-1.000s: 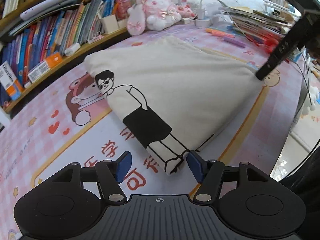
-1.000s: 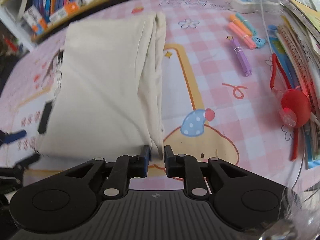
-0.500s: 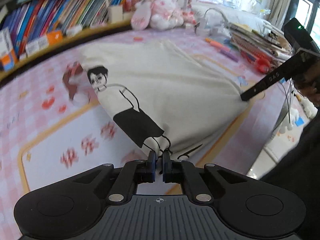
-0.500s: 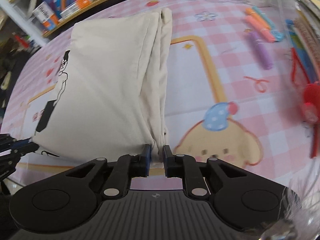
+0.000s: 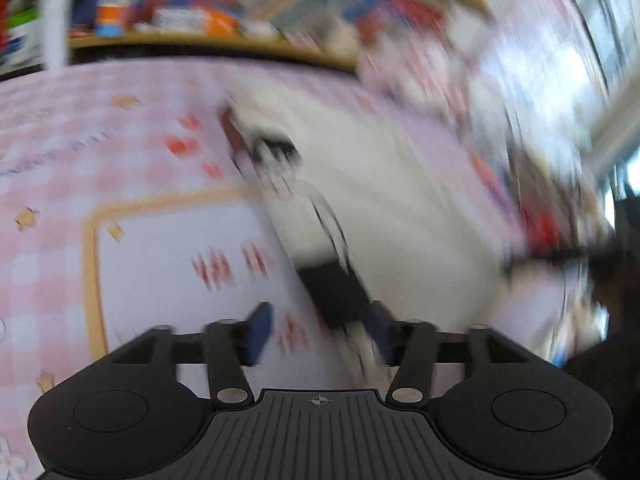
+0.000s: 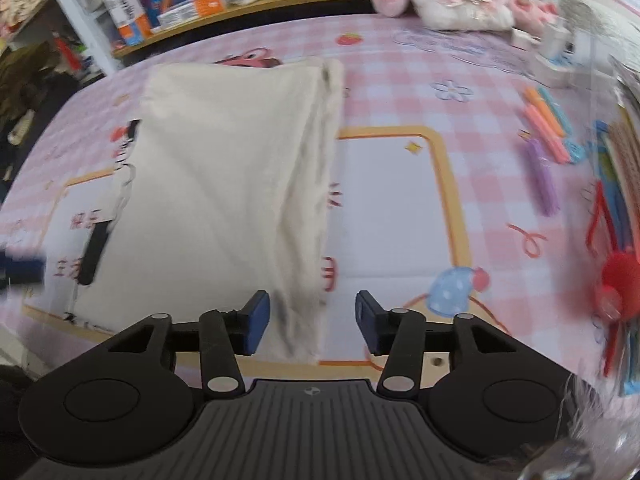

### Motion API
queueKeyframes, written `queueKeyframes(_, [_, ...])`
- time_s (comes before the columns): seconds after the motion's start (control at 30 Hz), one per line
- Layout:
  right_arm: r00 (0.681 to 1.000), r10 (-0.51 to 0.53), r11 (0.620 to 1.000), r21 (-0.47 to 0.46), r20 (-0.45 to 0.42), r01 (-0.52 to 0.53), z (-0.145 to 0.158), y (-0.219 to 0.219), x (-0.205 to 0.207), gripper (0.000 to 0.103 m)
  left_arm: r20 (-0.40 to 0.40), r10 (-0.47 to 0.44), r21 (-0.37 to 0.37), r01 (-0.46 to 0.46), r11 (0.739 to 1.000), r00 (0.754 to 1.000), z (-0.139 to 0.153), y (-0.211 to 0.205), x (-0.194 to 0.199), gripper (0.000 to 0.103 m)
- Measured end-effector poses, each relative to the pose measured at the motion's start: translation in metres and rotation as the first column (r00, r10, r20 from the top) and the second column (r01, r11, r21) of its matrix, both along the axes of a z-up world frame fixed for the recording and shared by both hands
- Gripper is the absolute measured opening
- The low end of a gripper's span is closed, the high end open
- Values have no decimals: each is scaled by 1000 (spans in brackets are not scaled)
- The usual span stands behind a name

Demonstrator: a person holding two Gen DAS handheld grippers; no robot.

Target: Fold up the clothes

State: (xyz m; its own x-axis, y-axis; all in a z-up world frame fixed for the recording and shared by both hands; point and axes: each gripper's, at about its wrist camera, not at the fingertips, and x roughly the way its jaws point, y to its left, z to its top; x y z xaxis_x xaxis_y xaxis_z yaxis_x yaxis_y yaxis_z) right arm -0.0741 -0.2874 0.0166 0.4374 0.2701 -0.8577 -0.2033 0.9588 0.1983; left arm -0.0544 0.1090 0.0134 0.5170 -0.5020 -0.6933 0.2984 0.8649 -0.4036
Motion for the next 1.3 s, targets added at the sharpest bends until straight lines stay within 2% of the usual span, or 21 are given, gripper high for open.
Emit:
queueKeyframes(0.13, [999, 51, 994, -94, -18, -52, -12, 11, 6, 48, 9, 81, -56, -81, 995, 997, -2, -3, 47, 63])
queueKeyframes(0.33, [999, 10, 999, -35, -51, -12, -18, 5, 11, 44, -24, 111, -29, -112, 993, 993, -25, -12, 113, 63])
queueKeyframes(0.63, [998, 24, 997, -66, -55, -28, -15, 13, 9, 45, -81, 116, -104, -124, 987, 990, -47, -13, 186, 64])
queueKeyframes(0.9, [997, 34, 997, -61, -62, -38, -14, 11, 9, 45, -120, 174, -254, -200, 946, 977, -60, -6, 224, 65])
queueKeyframes(1.17, [996, 52, 997, -57, -67, -56, -13, 11, 9, 47, -132, 174, -318, -208, 925, 976, -67, -8, 235, 64])
queueKeyframes(1.2, [996, 55, 997, -57, -68, -59, -13, 11, 8, 47, -133, 177, -319, -211, 924, 975, -68, -8, 235, 60])
queueKeyframes(1.23, [996, 56, 997, -56, -69, -60, -13, 11, 8, 47, -134, 180, -314, -214, 925, 974, -68, -9, 235, 45])
queueKeyframes(1.27, [996, 55, 997, -53, -70, -59, -13, 10, 8, 47, -135, 184, -309, -218, 926, 974, -69, -9, 236, 36])
queueKeyframes(1.3, [996, 54, 997, -49, -70, -57, -13, 10, 8, 47, -125, 184, -302, -214, 929, 975, -68, -10, 235, 17])
